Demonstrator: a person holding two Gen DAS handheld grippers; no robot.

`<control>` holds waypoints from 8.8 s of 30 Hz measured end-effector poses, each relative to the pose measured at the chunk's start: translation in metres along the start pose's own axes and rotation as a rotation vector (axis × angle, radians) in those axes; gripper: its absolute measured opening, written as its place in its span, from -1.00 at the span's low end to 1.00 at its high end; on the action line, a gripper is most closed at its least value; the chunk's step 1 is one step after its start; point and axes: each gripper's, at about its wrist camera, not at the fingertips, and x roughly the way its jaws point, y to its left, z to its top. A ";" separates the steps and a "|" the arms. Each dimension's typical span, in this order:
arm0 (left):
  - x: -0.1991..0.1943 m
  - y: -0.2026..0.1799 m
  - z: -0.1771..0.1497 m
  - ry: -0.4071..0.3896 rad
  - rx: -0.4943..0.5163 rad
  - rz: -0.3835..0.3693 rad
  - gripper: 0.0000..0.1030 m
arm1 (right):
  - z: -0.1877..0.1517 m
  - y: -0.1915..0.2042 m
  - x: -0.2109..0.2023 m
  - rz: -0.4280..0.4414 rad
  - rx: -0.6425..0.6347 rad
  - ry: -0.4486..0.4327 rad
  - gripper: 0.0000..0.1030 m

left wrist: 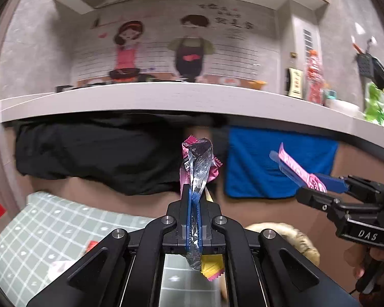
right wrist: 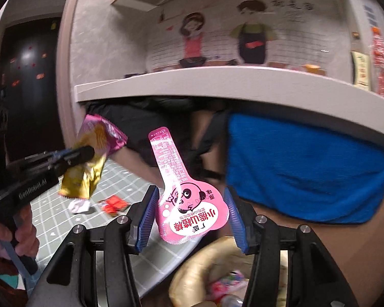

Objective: Collect trash

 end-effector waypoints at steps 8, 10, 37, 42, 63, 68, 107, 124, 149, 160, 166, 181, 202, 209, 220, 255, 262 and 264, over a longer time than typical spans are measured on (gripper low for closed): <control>0.032 -0.056 -0.004 0.039 0.015 -0.121 -0.94 | -0.016 -0.049 -0.022 -0.103 0.052 0.026 -0.04; 0.040 -0.067 -0.008 0.052 0.022 -0.145 -0.94 | -0.022 -0.058 -0.024 -0.120 0.064 0.034 -0.04; 0.115 -0.045 -0.052 0.344 -0.114 -0.286 -0.14 | -0.081 -0.118 0.026 -0.074 0.290 0.196 0.10; 0.093 0.001 -0.048 0.318 -0.116 -0.196 -0.14 | -0.065 -0.089 0.018 -0.104 0.213 0.154 0.10; -0.010 0.278 -0.073 0.235 -0.362 0.181 -0.07 | -0.014 0.096 0.098 0.084 -0.043 0.148 0.09; 0.006 0.303 -0.106 0.337 -0.380 0.117 0.01 | -0.015 0.130 0.122 0.177 -0.065 0.188 0.09; -0.050 0.348 -0.133 0.373 -0.545 0.244 -0.58 | -0.066 0.247 0.307 0.457 -0.353 0.531 -0.03; -0.053 0.290 -0.085 0.258 -0.384 0.255 -0.58 | -0.025 0.220 0.214 0.382 -0.286 0.348 -0.54; -0.030 0.065 0.013 -0.002 -0.055 0.109 -0.58 | 0.021 0.061 0.034 0.084 -0.132 0.051 -0.53; 0.013 -0.030 -0.004 0.059 -0.014 -0.079 -0.58 | 0.002 -0.023 -0.019 -0.069 -0.031 0.027 -0.53; 0.036 -0.061 -0.024 0.118 -0.016 -0.155 -0.58 | -0.019 -0.050 -0.025 -0.104 0.022 0.049 -0.53; 0.089 -0.080 -0.064 0.252 -0.046 -0.254 -0.48 | -0.061 -0.086 -0.005 -0.094 0.138 0.106 -0.47; 0.009 -0.033 -0.074 0.260 -0.029 -0.121 -0.13 | -0.075 -0.046 -0.044 -0.143 0.220 0.071 -0.09; -0.095 -0.019 -0.104 0.202 0.013 -0.025 -0.12 | -0.100 0.013 -0.084 0.031 0.275 0.093 0.03; -0.200 -0.014 -0.157 0.185 0.041 0.100 -0.12 | -0.143 0.122 -0.158 -0.115 0.066 0.052 0.05; -0.259 -0.001 -0.163 0.141 -0.010 0.263 -0.12 | -0.168 0.180 -0.184 -0.092 0.048 0.030 0.05; -0.259 0.000 -0.163 0.136 -0.009 0.261 -0.12 | -0.168 0.179 -0.184 -0.097 0.054 0.029 0.05; -0.259 0.000 -0.162 0.133 -0.009 0.260 -0.12 | -0.168 0.180 -0.184 -0.098 0.052 0.026 0.05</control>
